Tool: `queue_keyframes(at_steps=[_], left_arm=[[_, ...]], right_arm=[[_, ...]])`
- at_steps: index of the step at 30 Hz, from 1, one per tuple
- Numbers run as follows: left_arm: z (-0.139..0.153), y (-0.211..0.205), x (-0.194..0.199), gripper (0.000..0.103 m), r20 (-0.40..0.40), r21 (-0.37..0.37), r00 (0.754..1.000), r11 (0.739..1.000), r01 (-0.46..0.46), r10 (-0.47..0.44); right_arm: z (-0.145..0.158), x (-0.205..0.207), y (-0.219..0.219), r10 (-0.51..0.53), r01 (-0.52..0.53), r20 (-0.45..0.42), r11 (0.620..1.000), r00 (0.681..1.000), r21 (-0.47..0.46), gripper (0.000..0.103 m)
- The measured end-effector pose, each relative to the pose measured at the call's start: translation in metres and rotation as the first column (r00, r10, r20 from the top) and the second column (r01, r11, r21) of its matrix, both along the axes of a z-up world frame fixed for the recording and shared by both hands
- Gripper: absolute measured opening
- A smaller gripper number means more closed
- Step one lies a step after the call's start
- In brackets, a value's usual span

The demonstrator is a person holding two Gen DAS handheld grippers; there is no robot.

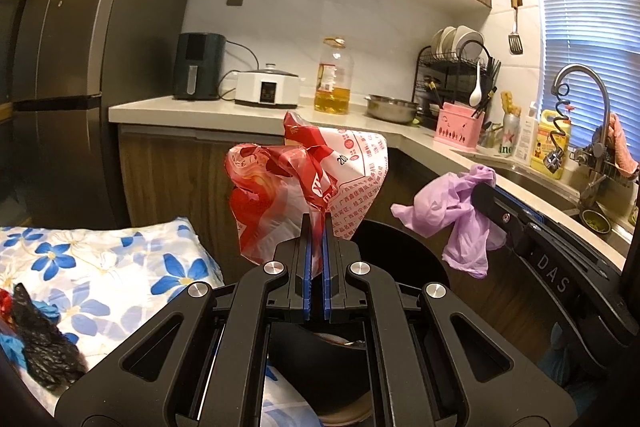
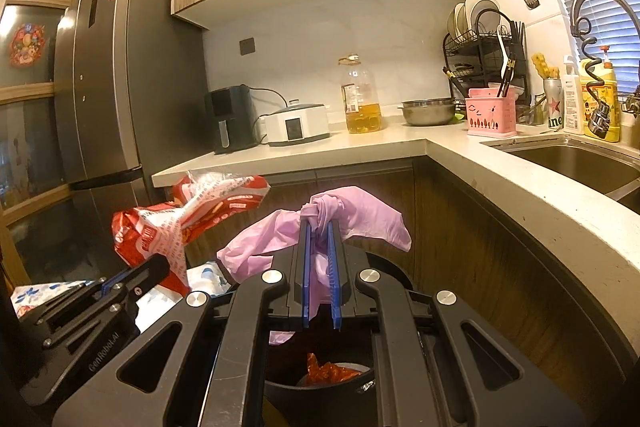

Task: Collect trash
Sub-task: 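Open both tools to drop the bag and glove into the bin, then move both tools back from the bin toward the trash pile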

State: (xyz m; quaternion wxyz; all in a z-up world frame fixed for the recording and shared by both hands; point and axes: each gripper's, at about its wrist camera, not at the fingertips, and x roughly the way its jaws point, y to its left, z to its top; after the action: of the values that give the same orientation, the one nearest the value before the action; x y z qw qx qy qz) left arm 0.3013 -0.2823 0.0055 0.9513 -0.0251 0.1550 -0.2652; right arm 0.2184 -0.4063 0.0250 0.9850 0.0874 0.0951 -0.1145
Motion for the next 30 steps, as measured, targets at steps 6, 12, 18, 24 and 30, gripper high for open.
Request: queue_keyframes(at_steps=[6, 12, 18, 24, 30], left_arm=[[-0.007, -0.008, 0.009, 0.003, -0.013, 0.009, 1.000, 1.000, 0.008, -0.008], [-0.015, -0.015, 0.018, 0.004, -0.037, 0.006, 0.999, 1.000, 0.019, -0.018], [-0.027, -0.022, 0.025, 0.005, -0.067, -0.001, 0.997, 0.999, 0.044, -0.044], [-0.036, -0.021, 0.030, 0.042, -0.091, -0.002, 0.995, 0.999, 0.050, -0.050], [-0.036, 0.001, 0.028, 0.069, -0.110, -0.023, 0.994, 0.999, -0.024, 0.021]], right_arm=[[-0.002, 0.009, -0.006, -0.002, 0.002, 0.000, 1.000, 1.000, 0.013, 0.009], [-0.006, 0.018, -0.009, 0.001, -0.001, 0.000, 1.000, 1.000, 0.015, 0.009], [-0.012, 0.028, -0.014, 0.003, -0.003, -0.011, 1.000, 1.000, 0.012, 0.019], [-0.017, 0.027, -0.023, -0.017, 0.017, -0.022, 0.999, 1.000, 0.032, 0.033], [-0.024, 0.014, -0.024, -0.038, 0.040, -0.048, 0.998, 0.998, 0.049, 0.051]])
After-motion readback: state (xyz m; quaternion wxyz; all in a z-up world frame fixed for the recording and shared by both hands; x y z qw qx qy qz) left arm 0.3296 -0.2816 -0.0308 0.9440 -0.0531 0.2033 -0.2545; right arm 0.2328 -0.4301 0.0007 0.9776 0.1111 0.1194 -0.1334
